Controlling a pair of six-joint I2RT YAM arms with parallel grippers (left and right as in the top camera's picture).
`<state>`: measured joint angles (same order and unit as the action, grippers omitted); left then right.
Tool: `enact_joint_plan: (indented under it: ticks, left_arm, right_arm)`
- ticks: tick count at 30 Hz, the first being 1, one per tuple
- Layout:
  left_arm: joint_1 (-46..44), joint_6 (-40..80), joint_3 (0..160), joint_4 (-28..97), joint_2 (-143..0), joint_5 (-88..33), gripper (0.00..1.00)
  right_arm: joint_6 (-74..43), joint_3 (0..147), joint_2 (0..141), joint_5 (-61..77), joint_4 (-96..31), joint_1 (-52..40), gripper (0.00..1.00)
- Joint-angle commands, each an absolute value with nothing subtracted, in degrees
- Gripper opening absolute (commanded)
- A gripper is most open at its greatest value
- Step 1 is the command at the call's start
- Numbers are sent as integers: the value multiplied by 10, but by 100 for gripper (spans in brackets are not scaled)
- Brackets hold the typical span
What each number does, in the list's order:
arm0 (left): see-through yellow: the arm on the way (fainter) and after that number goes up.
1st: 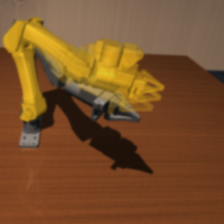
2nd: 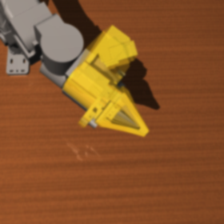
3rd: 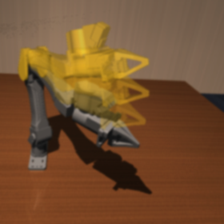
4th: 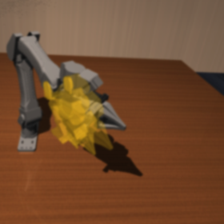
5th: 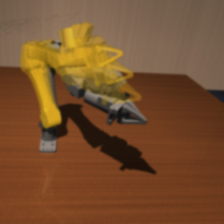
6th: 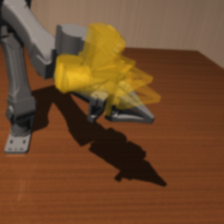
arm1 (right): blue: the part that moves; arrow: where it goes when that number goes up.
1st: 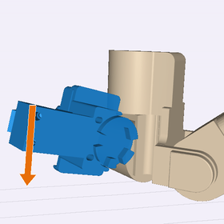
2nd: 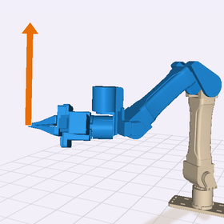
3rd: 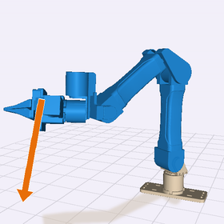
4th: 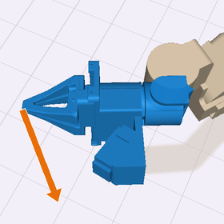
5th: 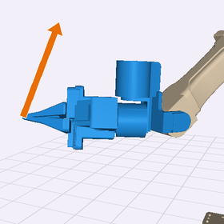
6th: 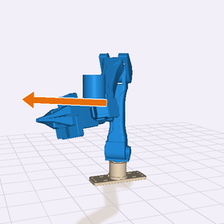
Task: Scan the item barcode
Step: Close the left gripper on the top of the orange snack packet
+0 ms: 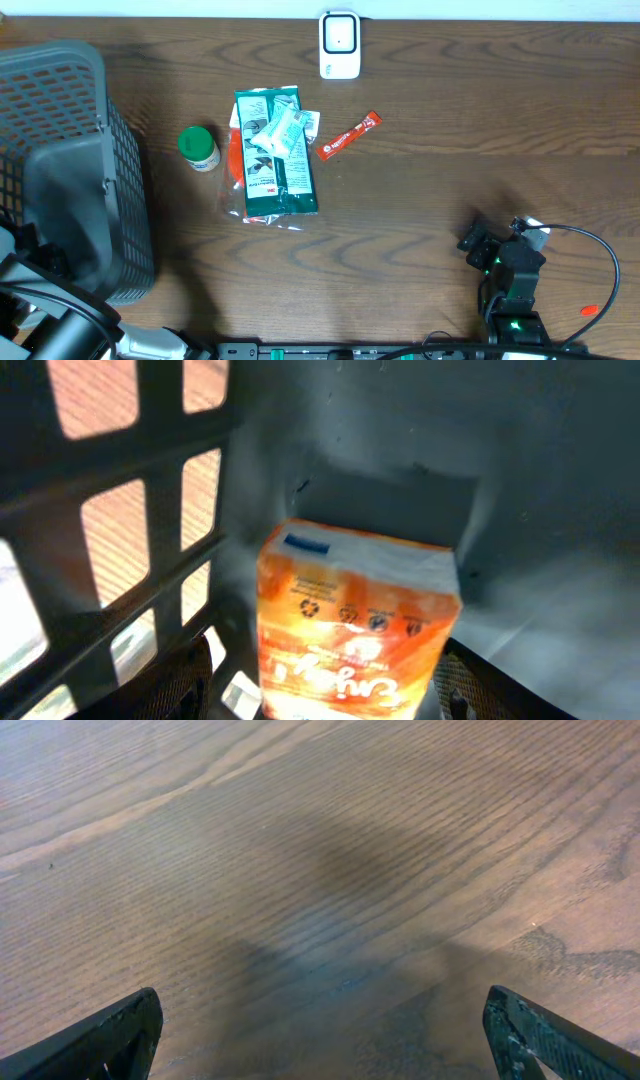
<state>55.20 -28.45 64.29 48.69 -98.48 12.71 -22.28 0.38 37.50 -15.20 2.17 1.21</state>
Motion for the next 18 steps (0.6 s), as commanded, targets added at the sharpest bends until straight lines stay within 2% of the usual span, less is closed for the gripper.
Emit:
enact_joint_plan:
  ticks: [1,18]
  left_arm:
    - [557,-285,640,485,-990,95,70]
    - [555,-284,606,440,-990,81,71]
  right_arm:
    - [-216,3,375,-163,22,11,99]
    - [-215,3,375,-165,23,11,99]
